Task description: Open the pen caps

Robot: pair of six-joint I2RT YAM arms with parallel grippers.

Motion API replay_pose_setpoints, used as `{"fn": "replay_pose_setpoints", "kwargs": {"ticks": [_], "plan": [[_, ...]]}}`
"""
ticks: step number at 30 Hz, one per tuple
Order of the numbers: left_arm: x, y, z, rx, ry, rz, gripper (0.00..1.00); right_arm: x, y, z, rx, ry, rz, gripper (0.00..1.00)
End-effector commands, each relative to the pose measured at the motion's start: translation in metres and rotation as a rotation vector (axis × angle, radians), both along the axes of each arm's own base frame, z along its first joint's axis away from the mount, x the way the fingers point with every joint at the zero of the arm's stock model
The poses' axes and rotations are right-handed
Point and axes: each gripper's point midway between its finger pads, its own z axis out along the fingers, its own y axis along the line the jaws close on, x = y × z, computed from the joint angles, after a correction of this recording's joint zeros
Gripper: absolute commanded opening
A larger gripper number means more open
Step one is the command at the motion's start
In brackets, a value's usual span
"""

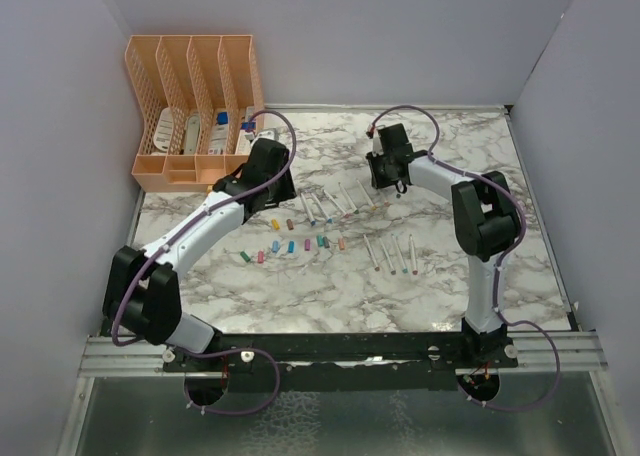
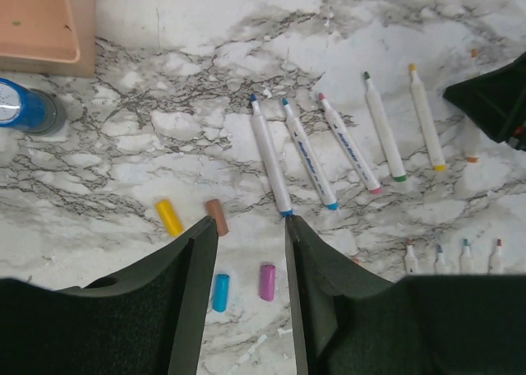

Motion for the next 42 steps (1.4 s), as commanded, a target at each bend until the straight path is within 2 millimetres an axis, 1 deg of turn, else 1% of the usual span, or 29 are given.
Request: {"fn": "replay_pose_setpoints", "kwargs": {"ticks": [1, 2, 4, 5, 7, 9, 12, 14, 15, 18, 21, 22, 23, 27, 31, 37, 42], "plan": [[0.002, 0.01, 0.035, -0.024, -0.092, 0.046, 0.42, 0.009, 0.005, 0.001, 0.041, -0.003, -0.013, 0.26], [0.001, 0.011, 0.038, -0.029, -0.098, 0.047, 0.42, 0.01, 0.004, 0.002, 0.044, -0.004, -0.019, 0.32], [-0.001, 0.012, 0.043, -0.034, -0.109, 0.05, 0.44, 0.011, 0.004, 0.004, 0.048, -0.008, -0.025, 0.34], [-0.002, 0.013, 0.045, -0.035, -0.112, 0.051, 0.44, 0.012, 0.004, 0.007, 0.049, -0.011, -0.028, 0.38], [-0.003, 0.014, 0.049, -0.039, -0.12, 0.052, 0.44, 0.014, 0.003, 0.013, 0.052, -0.022, -0.035, 0.4], [-0.004, 0.015, 0.053, -0.046, -0.128, 0.055, 0.44, 0.017, 0.001, 0.025, 0.055, -0.046, -0.051, 0.42], [-0.006, 0.016, 0.058, -0.053, -0.142, 0.056, 0.45, 0.021, -0.005, 0.051, 0.064, -0.102, -0.087, 0.56], [-0.007, 0.016, 0.064, -0.062, -0.161, 0.05, 0.48, 0.023, -0.011, 0.066, 0.063, -0.132, -0.116, 0.62], [-0.008, 0.016, 0.066, -0.064, -0.172, 0.038, 0.52, 0.023, -0.014, 0.072, 0.059, -0.138, -0.127, 0.64], [-0.009, 0.013, 0.075, -0.087, -0.211, 0.01, 0.66, 0.024, -0.027, 0.076, 0.026, -0.127, -0.182, 0.72], [-0.011, 0.009, 0.084, -0.125, -0.252, -0.008, 0.85, 0.023, -0.044, 0.072, 0.007, -0.099, -0.263, 0.81], [-0.013, 0.006, 0.088, -0.145, -0.264, -0.016, 0.96, 0.022, -0.051, 0.069, 0.005, -0.087, -0.292, 0.83], [-0.014, 0.005, 0.09, -0.159, -0.273, -0.018, 0.99, 0.021, -0.057, 0.064, 0.006, -0.071, -0.319, 0.84], [-0.017, 0.0, 0.1, -0.205, -0.301, -0.04, 0.99, 0.015, -0.074, 0.041, 0.031, -0.003, -0.381, 0.86], [-0.021, 0.002, 0.105, -0.226, -0.326, -0.032, 0.99, 0.011, -0.086, 0.02, 0.013, 0.04, -0.411, 0.86], [-0.023, 0.003, 0.105, -0.232, -0.328, -0.025, 0.99, 0.007, -0.088, 0.0, 0.004, 0.077, -0.41, 0.85], [-0.022, 0.002, 0.103, -0.237, -0.322, -0.023, 0.99, 0.005, -0.086, -0.012, 0.006, 0.102, -0.397, 0.81]]}}
